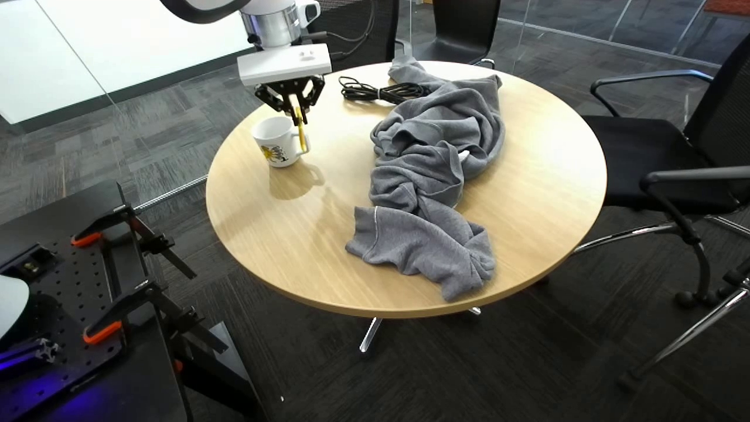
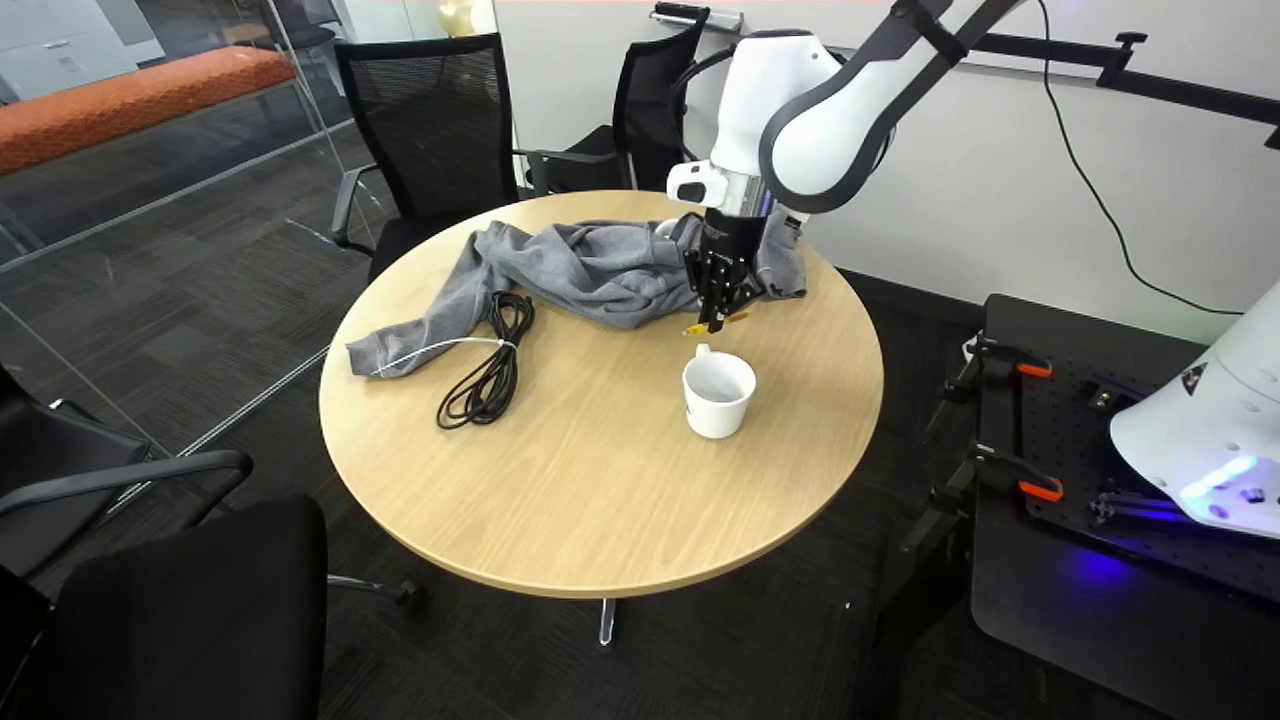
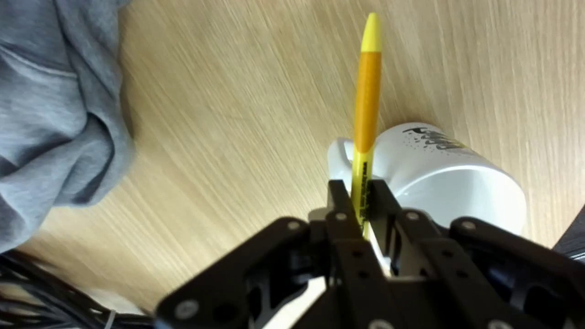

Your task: Move the white mug forward, place the yellow pen inside the white mug

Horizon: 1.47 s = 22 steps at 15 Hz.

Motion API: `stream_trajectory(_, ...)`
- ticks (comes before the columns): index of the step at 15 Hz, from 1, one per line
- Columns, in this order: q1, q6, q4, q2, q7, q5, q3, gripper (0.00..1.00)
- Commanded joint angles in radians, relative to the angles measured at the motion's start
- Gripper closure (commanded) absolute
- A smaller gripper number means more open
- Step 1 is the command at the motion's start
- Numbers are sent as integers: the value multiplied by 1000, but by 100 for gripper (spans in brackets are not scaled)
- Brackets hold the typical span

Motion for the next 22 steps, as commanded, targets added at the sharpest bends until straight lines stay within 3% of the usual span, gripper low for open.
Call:
stream_trajectory(1, -23, 38, -8, -10, -39, 56, 48, 96)
stream_trajectory(9, -50, 96, -13, -13, -81, 103, 120, 96)
stream_trajectory(15, -103, 99, -29, -15, -266, 192, 207, 96)
stream_trajectory(22, -170, 69, -23, -14, -538, 380, 283, 96)
